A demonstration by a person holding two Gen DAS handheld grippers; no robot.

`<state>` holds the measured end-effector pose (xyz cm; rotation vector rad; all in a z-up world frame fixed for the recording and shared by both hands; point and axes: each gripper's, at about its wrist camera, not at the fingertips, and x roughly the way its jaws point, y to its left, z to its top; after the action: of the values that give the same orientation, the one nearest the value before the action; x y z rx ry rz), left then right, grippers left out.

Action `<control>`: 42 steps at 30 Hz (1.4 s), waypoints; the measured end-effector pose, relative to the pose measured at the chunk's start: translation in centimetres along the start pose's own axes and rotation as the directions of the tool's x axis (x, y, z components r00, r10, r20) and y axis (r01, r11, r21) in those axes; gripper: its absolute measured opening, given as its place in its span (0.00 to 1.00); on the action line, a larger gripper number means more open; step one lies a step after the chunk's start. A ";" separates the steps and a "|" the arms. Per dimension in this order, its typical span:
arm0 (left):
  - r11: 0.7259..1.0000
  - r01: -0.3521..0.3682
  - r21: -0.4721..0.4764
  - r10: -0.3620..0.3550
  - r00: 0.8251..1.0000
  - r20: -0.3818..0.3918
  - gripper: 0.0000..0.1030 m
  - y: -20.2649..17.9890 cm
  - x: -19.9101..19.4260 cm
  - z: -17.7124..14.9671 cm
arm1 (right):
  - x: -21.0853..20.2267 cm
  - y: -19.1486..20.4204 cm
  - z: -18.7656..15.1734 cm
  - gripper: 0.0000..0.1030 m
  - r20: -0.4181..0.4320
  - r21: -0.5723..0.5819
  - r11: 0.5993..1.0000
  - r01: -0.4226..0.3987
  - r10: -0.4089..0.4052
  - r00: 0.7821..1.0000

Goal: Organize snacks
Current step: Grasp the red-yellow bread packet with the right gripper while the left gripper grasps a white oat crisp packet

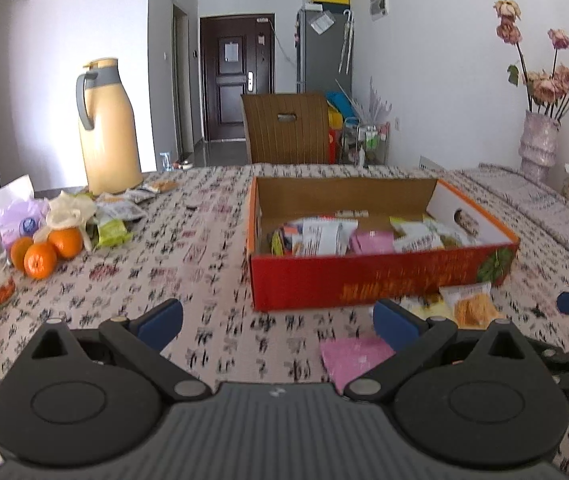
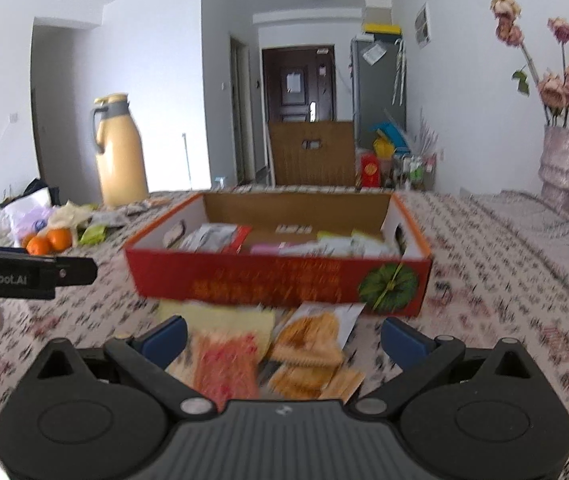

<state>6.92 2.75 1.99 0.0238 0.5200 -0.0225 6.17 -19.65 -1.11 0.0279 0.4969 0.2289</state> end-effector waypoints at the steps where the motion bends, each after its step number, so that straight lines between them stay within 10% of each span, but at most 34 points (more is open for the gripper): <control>1: 1.000 0.001 0.001 -0.001 1.000 -0.009 1.00 0.1 -0.1 -0.4 | 0.0 0.2 -0.4 1.00 -0.012 0.001 1.000 -0.006 0.006 1.000; 12: 0.999 0.033 0.009 -0.032 0.997 -0.074 1.00 0.3 -0.6 -3.4 | 1.2 1.1 -3.3 0.95 -0.122 0.062 0.994 -0.091 0.098 0.988; 42: 0.996 0.081 -0.027 -0.083 0.993 -0.082 1.00 0.0 -1.4 -4.0 | 0.2 0.6 -3.5 0.30 -0.096 0.080 0.991 -0.107 0.115 0.989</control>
<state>3.72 2.90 -0.83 -0.0194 0.6039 -0.0958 4.54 -19.14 -4.18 0.1180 0.6044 0.3220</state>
